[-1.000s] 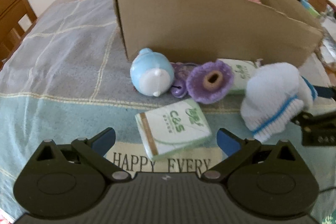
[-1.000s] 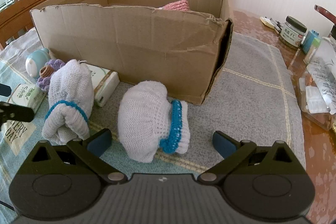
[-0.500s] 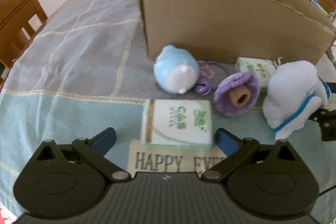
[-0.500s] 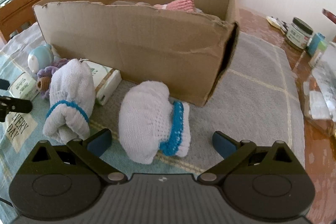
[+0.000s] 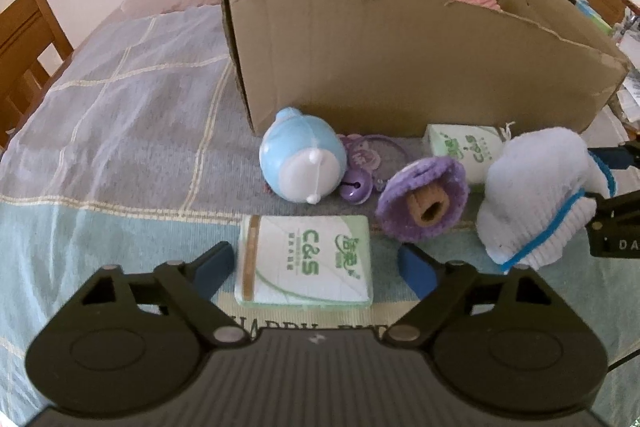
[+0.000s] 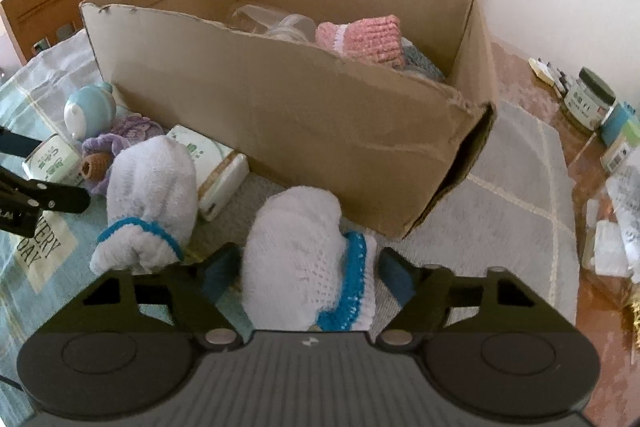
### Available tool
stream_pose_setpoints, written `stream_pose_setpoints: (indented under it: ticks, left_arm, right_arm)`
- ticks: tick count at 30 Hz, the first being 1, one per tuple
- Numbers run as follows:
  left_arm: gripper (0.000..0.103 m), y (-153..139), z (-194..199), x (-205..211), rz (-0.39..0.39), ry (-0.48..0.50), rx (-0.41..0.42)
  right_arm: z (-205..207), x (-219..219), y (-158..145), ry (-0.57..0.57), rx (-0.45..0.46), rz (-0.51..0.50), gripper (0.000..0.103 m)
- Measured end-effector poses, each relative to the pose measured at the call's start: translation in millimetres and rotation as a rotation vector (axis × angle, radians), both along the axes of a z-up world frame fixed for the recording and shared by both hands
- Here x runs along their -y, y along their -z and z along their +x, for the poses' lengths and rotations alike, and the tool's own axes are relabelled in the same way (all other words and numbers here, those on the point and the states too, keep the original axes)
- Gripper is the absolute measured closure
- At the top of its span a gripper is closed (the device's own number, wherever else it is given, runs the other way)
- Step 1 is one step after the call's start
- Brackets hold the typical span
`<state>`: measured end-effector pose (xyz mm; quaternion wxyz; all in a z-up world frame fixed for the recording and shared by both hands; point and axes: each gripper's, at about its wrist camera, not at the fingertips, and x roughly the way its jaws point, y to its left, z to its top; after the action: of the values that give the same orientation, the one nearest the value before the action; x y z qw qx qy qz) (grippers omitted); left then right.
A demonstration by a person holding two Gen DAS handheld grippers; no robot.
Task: Organize objects
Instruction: 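Grasp the white blue-trimmed sock with the right tool while the left grasps the C&S tissue pack, then carry the white sock and C&S pack over the box with both tools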
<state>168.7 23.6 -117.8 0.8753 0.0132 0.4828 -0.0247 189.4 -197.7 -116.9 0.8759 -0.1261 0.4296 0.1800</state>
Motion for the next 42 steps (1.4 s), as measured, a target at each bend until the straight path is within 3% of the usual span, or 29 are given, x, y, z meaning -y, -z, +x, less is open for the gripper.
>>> stream_pose_setpoints:
  ticks: [12,22,30,35,42]
  left_arm:
    - [0.039,-6,4,5,-0.003,0.044,0.005]
    - [0.040,-19,1,-8,-0.010,0.112,-0.025]
    - [0.040,-63,-8,-10,-0.023,0.209,-0.012]
    - [0.040,-102,-1,-4,-0.025,0.269,0.028]
    - [0.040,-134,33,-1,-0.031,0.286,0.099]
  right_arm:
    - [-2,-1,-8,-0.009,-0.027,-0.032,0.036]
    - [-8,8,-20,0.018,-0.066,-0.033,0.037]
    - [-13,18,-59,-0.013,-0.061,-0.014,0.037]
    - [-13,16,-99,-0.057,-0.008,0.001,0.037]
    - [9,7,-138,-0.090,0.091,0.021,0.037]
